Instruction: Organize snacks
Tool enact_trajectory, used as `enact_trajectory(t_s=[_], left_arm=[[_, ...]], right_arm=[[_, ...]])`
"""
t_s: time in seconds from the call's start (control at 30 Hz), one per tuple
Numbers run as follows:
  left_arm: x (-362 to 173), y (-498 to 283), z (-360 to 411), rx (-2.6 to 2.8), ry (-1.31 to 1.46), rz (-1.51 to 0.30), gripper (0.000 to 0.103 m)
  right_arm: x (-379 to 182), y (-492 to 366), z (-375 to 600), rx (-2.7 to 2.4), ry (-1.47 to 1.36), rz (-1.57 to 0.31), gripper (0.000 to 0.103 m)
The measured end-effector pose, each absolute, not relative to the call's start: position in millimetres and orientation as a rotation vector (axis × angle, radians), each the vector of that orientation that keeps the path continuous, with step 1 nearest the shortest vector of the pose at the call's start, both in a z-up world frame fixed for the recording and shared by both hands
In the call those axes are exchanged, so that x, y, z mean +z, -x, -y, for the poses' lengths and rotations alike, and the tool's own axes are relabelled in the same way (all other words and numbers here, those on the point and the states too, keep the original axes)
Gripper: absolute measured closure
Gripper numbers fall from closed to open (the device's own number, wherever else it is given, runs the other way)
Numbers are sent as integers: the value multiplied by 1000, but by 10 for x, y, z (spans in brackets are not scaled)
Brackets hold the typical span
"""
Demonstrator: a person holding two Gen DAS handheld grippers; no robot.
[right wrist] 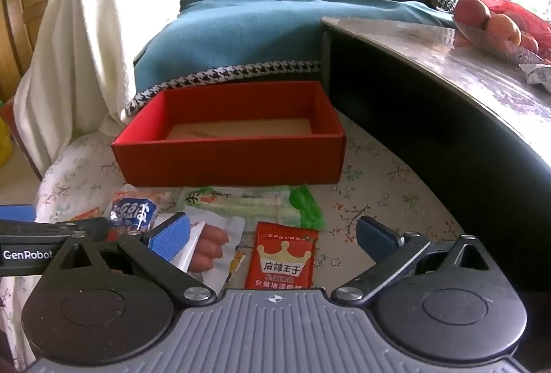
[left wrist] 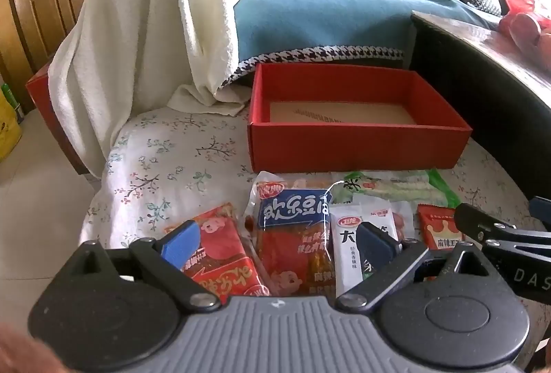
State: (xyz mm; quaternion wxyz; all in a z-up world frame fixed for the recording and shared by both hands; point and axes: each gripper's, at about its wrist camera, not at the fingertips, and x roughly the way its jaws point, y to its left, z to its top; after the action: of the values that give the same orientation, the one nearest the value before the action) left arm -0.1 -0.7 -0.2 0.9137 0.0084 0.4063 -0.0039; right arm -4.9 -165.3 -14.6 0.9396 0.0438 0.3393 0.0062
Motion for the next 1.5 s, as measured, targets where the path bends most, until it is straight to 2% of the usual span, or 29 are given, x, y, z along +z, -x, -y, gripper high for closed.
enact_trajectory(t_s=[1.5], left_arm=[[-20, 11, 2, -14, -18, -817, 10]], right_arm=[[-175, 40, 1636, 14, -89, -712, 0]])
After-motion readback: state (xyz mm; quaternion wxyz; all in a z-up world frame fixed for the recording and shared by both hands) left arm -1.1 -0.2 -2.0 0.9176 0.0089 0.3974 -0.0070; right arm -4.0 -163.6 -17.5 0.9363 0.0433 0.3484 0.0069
